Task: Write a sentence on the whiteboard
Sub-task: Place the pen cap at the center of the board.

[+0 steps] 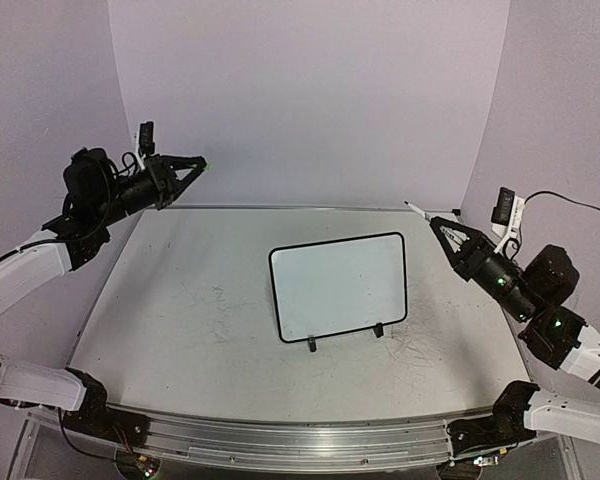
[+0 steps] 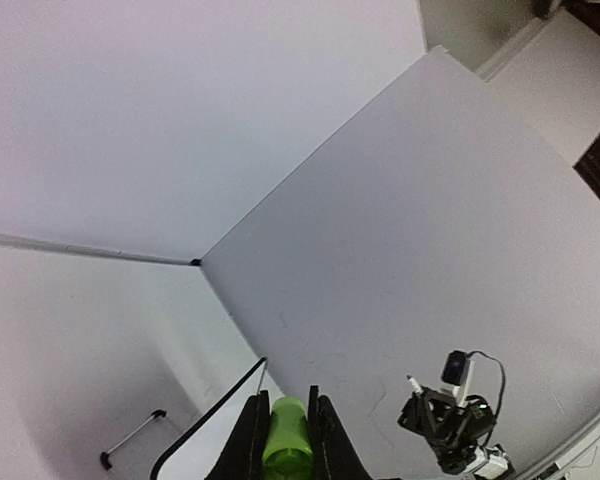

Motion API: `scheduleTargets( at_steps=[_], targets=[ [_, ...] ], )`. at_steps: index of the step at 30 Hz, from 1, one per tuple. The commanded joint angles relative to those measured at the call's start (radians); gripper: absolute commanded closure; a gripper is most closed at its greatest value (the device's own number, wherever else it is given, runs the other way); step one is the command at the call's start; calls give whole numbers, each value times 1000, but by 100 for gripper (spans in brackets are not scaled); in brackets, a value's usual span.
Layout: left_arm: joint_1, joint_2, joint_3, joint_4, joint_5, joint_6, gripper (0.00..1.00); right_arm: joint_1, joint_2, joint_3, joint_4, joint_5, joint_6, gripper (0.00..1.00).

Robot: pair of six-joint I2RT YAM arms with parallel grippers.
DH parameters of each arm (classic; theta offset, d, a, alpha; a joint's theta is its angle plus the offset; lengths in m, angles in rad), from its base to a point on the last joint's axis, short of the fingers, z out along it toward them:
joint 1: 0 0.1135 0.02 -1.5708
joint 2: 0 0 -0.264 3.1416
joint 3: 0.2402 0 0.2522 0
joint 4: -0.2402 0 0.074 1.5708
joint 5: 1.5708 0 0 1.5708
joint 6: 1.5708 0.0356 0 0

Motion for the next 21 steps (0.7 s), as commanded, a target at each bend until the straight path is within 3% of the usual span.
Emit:
scheduleTargets(
  at_steps=[1, 8, 15, 21],
  targets=[
    [1, 36, -27, -392, -138, 165, 100, -1, -27, 80, -241, 129, -171, 100],
    [-15, 97, -129, -537, -245, 231, 100, -1, -19, 103, -273, 143, -203, 100],
    [-203, 244, -149, -607, -593, 281, 100, -1, -24, 102, -273, 129, -210, 97],
    [-248, 441, -115, -597, -774, 291, 100, -1, -46, 96, -280, 120, -198, 100]
  ],
)
